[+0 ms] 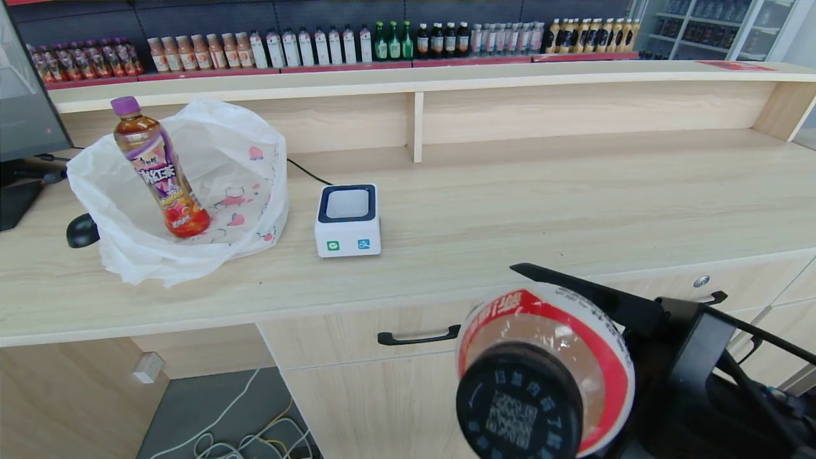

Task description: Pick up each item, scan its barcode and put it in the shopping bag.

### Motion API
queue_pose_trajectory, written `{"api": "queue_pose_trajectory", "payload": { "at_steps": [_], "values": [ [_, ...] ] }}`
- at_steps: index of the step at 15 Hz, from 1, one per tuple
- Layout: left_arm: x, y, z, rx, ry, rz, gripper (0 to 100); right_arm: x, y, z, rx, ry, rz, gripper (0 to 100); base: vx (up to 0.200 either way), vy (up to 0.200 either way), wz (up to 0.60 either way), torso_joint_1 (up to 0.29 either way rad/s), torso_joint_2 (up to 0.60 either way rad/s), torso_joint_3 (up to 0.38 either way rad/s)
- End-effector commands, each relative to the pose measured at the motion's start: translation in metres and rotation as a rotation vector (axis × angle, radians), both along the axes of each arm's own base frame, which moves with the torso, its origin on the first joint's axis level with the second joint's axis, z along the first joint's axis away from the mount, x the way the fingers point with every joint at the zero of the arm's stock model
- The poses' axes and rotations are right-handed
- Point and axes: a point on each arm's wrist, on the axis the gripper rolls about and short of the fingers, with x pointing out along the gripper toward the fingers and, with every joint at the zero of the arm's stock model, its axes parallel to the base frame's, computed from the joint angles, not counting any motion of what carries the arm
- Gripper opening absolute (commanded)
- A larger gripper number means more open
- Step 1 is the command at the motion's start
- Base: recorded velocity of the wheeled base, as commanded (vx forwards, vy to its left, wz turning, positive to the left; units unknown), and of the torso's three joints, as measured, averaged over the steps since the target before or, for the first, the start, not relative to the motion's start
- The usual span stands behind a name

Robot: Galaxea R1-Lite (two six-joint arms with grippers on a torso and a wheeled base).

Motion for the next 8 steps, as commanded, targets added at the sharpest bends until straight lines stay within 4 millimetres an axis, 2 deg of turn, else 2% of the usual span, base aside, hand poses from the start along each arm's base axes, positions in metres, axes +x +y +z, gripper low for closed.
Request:
{"api": "queue_pose_trajectory", "payload": {
  "at_steps": [1, 3, 6, 8],
  "values": [
    [0.000, 0.000, 0.000, 0.000, -0.001, 0.000, 100, -0.003, 0.002, -0.003, -0.030, -0.022, 0.014, 0, 0.000, 0.000, 0.00, 0.000, 0.00, 0.000],
    [0.000, 0.000, 0.000, 0.000, -0.001, 0.000, 100, -0.021, 0.007, -0.017, -0.104, -0.045, 0.099, 0, 0.000, 0.000, 0.00, 0.000, 0.00, 0.000],
    [0.000, 0.000, 0.000, -0.002, -0.001, 0.000, 100, -0.042, 0.019, -0.023, -0.195, -0.179, 0.182, 0, 0.000, 0.000, 0.00, 0.000, 0.00, 0.000],
    [0.000, 0.000, 0.000, 0.000, -0.001, 0.000, 100, -0.047, 0.021, -0.026, -0.232, -0.233, 0.189, 0, 0.000, 0.000, 0.00, 0.000, 0.00, 0.000]
  ]
}}
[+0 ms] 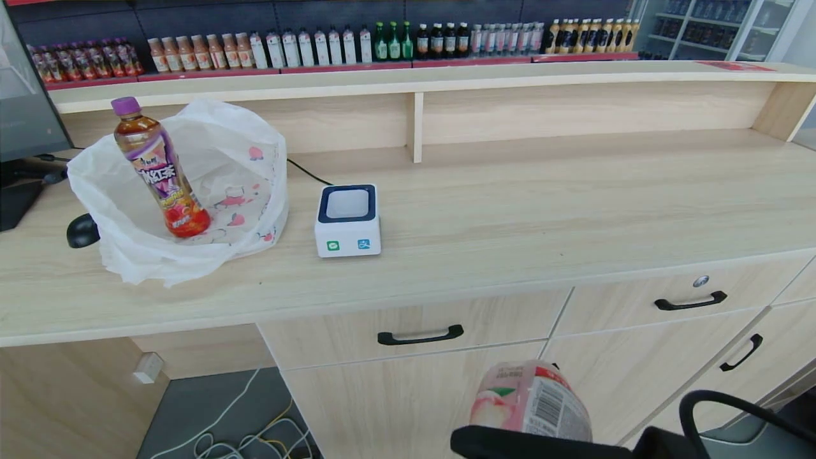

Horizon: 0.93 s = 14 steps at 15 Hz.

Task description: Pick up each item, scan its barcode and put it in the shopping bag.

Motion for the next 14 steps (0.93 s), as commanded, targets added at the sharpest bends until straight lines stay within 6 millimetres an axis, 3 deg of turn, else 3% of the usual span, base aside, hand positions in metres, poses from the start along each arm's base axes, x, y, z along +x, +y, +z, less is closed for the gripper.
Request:
{"api": "queue_pose_trajectory", "payload": {
  "at_steps": [1, 5, 14],
  "values": [
    [0.000, 0.000, 0.000, 0.000, -0.001, 0.000, 100, -0.004, 0.006, -0.006, -0.031, -0.020, 0.019, 0, 0.000, 0.000, 0.00, 0.000, 0.00, 0.000],
    [0.000, 0.000, 0.000, 0.000, -0.001, 0.000, 100, 0.003, 0.027, -0.014, 0.024, -0.209, -0.017, 0, 0.000, 0.000, 0.00, 0.000, 0.00, 0.000],
    [0.000, 0.000, 0.000, -0.002, -0.001, 0.000, 100, 0.002, 0.031, -0.013, -0.034, -0.409, -0.041, 0, 0.000, 0.000, 0.00, 0.000, 0.00, 0.000]
  ]
}}
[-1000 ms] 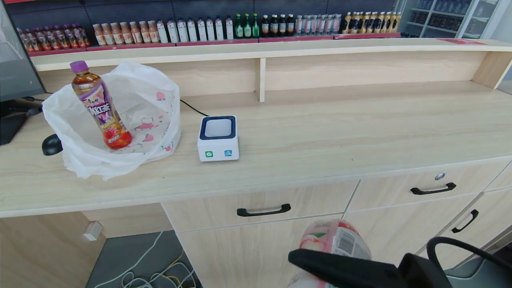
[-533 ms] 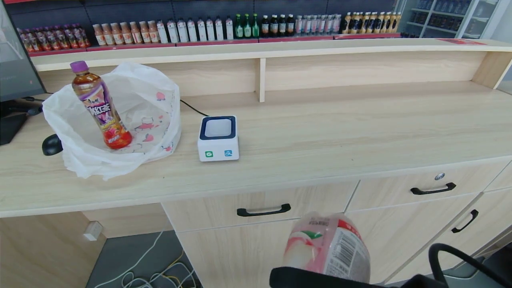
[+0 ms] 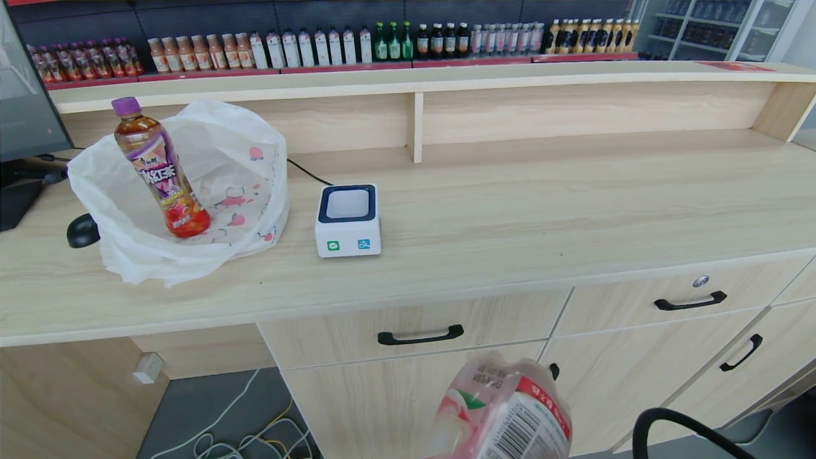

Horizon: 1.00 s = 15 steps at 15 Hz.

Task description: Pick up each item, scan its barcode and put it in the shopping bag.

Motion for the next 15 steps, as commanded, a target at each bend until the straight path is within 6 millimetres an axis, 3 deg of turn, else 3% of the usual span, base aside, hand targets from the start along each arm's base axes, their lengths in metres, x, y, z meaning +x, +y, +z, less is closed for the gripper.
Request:
{"api": "queue_pose_trajectory", "payload": {
  "at_steps": [1, 7, 15],
  "values": [
    [0.000, 0.000, 0.000, 0.000, -0.001, 0.000, 100, 0.000, 0.000, 0.002, 0.006, -0.019, 0.004, 0, 0.000, 0.000, 0.00, 0.000, 0.00, 0.000],
    [0.000, 0.000, 0.000, 0.000, -0.001, 0.000, 100, 0.005, -0.001, 0.015, 0.047, -0.072, -0.005, 0, 0.000, 0.000, 0.00, 0.000, 0.00, 0.000],
    [0.000, 0.000, 0.000, -0.002, -0.001, 0.000, 100, 0.006, -0.005, 0.011, 0.034, -0.061, -0.009, 0, 0.000, 0.000, 0.00, 0.000, 0.00, 0.000]
  ]
}}
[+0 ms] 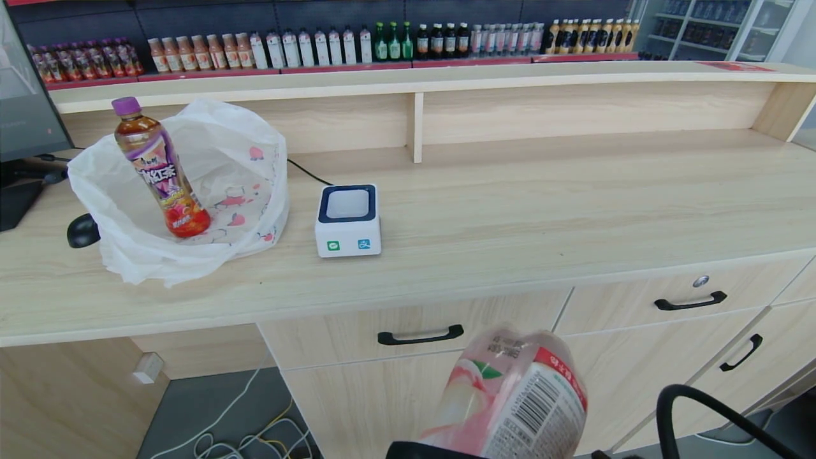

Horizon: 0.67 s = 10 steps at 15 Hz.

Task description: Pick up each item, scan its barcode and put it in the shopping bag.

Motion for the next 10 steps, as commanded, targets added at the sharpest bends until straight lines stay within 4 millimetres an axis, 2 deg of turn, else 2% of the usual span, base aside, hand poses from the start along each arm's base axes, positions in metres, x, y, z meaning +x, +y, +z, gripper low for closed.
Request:
{"api": "queue_pose_trajectory", "payload": {
  "at_steps": [1, 4, 5, 10],
  "values": [
    [0.000, 0.000, 0.000, -0.002, -0.001, 0.000, 100, 0.000, -0.001, 0.000, 0.003, 0.001, 0.001, 0, 0.000, 0.000, 0.00, 0.000, 0.00, 0.000],
    [0.000, 0.000, 0.000, 0.000, -0.001, 0.000, 100, -0.001, -0.005, 0.005, 0.048, 0.082, 0.023, 0, 0.000, 0.000, 0.00, 0.000, 0.00, 0.000],
    [0.000, 0.000, 0.000, 0.000, -0.001, 0.000, 100, -0.002, -0.009, 0.007, 0.075, 0.149, 0.045, 0, 0.000, 0.000, 0.00, 0.000, 0.00, 0.000],
    [0.000, 0.000, 0.000, 0.000, -0.001, 0.000, 100, -0.007, -0.025, -0.011, 0.121, 0.561, 0.147, 0, 0.000, 0.000, 0.00, 0.000, 0.00, 0.000]
  ]
}}
